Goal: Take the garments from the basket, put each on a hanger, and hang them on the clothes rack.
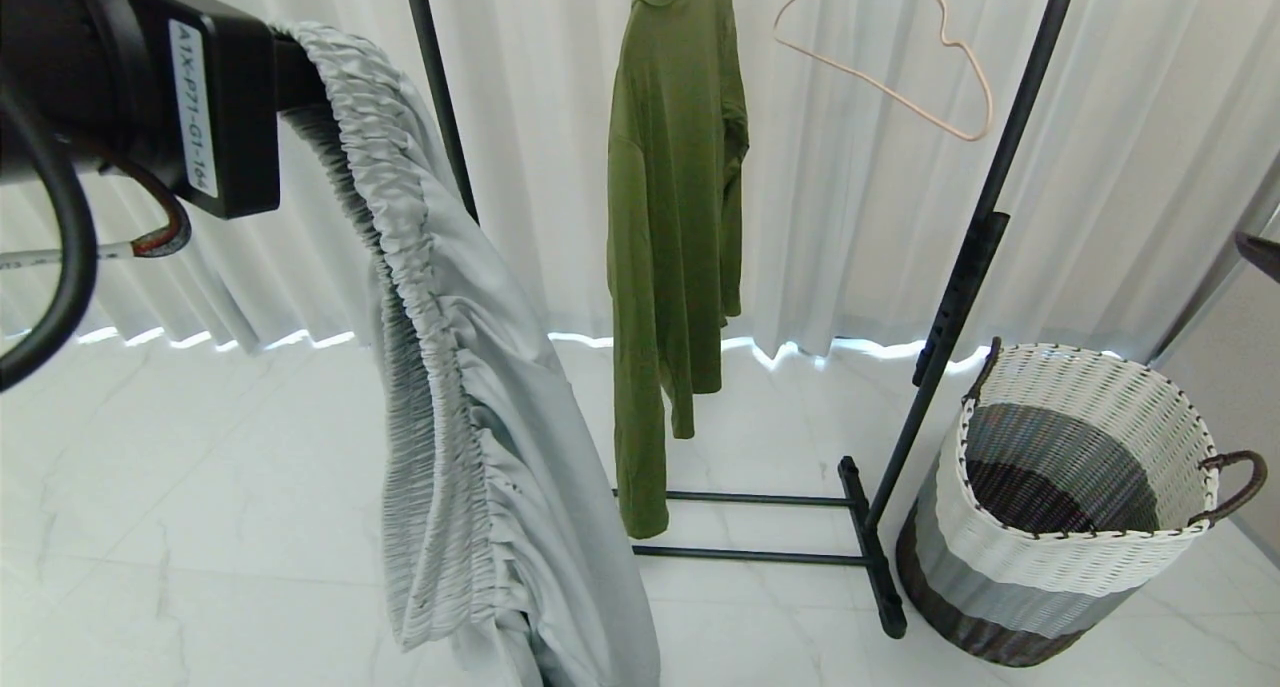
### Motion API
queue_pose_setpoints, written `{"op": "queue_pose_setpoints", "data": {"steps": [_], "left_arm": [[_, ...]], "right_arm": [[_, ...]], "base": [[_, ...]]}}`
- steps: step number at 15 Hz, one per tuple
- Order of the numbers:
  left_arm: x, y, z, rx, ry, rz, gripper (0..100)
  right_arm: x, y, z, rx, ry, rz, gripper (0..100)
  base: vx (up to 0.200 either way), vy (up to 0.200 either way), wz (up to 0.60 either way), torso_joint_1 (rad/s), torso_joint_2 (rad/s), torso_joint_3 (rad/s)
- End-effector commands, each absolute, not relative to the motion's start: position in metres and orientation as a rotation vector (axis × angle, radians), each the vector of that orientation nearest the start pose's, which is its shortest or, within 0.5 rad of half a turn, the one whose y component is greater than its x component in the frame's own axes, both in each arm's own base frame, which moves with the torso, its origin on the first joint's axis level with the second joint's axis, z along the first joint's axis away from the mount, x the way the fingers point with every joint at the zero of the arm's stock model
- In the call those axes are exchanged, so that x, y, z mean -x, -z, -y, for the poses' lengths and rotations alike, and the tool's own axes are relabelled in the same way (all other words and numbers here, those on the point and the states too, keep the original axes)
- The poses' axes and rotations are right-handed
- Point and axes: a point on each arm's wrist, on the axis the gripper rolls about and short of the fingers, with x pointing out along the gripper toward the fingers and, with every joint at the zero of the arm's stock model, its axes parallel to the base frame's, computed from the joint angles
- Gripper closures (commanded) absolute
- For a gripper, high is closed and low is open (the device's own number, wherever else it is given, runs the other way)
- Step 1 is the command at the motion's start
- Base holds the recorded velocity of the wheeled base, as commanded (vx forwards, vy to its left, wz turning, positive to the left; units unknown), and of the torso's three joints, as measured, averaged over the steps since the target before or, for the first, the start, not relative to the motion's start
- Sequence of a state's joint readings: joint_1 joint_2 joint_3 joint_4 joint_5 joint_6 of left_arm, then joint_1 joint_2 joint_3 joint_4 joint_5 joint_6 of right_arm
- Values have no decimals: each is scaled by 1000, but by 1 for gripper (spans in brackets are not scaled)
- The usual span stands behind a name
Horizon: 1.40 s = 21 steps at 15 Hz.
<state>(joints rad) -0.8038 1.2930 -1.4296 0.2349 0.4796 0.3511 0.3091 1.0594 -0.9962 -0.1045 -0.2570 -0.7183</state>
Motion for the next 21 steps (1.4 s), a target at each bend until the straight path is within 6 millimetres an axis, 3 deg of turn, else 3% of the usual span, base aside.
{"op": "queue_pose_setpoints", "data": {"steps": [1, 7, 21], "left_arm": [[-132, -378, 122, -406, 334, -20, 100], [-129, -376, 118, -409, 316, -23, 100], [-124, -379, 113, -421, 302, -6, 100]], "right_arm": [[-128, -329, -34, 702, -34, 56, 0], [-125, -328, -33, 653, -35, 52, 0], [-127, -328, -34, 591, -40, 45, 0]], "base": [[0, 0, 0, 0, 0, 0], [0, 0, 0, 24, -140, -141], [0, 0, 0, 186, -483, -285]]}}
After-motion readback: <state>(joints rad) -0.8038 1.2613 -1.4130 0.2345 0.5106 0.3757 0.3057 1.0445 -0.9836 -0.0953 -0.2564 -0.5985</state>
